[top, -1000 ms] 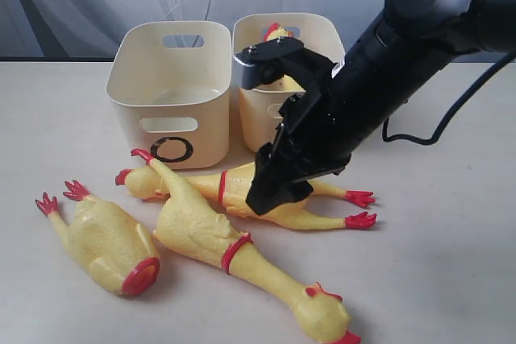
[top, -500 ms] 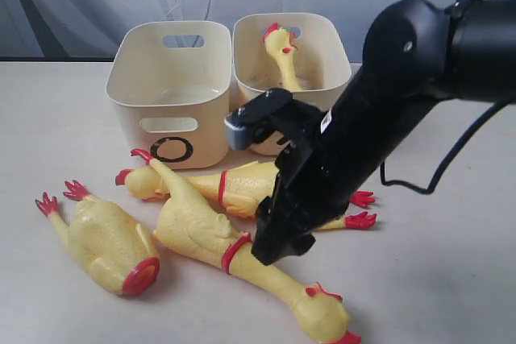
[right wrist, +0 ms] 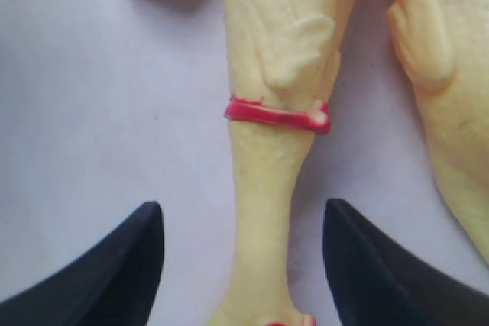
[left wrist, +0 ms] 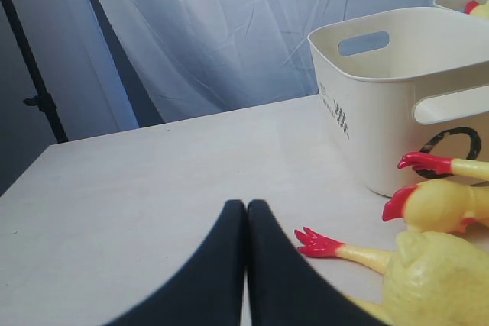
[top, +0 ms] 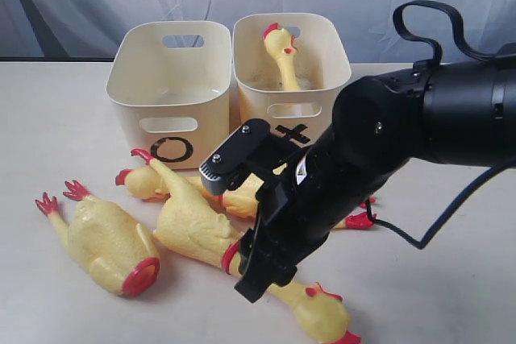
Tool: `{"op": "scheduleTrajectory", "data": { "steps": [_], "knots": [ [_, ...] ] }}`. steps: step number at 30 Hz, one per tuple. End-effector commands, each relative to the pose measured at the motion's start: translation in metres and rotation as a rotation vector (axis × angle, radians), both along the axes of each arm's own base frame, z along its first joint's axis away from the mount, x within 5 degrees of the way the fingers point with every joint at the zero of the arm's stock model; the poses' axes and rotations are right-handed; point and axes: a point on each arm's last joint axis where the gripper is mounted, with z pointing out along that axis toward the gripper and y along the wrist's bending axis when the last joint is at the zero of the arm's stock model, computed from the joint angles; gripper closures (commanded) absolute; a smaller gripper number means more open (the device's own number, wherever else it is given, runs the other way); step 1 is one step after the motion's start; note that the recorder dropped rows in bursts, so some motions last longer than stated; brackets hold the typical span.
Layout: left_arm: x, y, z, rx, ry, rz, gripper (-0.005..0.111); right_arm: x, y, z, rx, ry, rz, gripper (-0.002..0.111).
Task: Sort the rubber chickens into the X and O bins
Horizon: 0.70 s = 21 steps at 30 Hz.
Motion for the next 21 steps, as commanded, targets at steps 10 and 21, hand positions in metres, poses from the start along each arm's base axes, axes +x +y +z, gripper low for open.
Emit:
{"op": "scheduleTrajectory", "data": {
  "steps": [10,21],
  "knots": [
    [0.000,0.000,0.000,-0.002,-0.008,0.001,0.107,0.002,0.002,0.000,0.017,-0.023,-0.012,0.050],
    [-0.006,0.004,0.043,-0.664,-0.472,-0.043,0.107,0.002,-0.002,0.008,0.015,-0.071,0.010,0.050]
  ]
}}
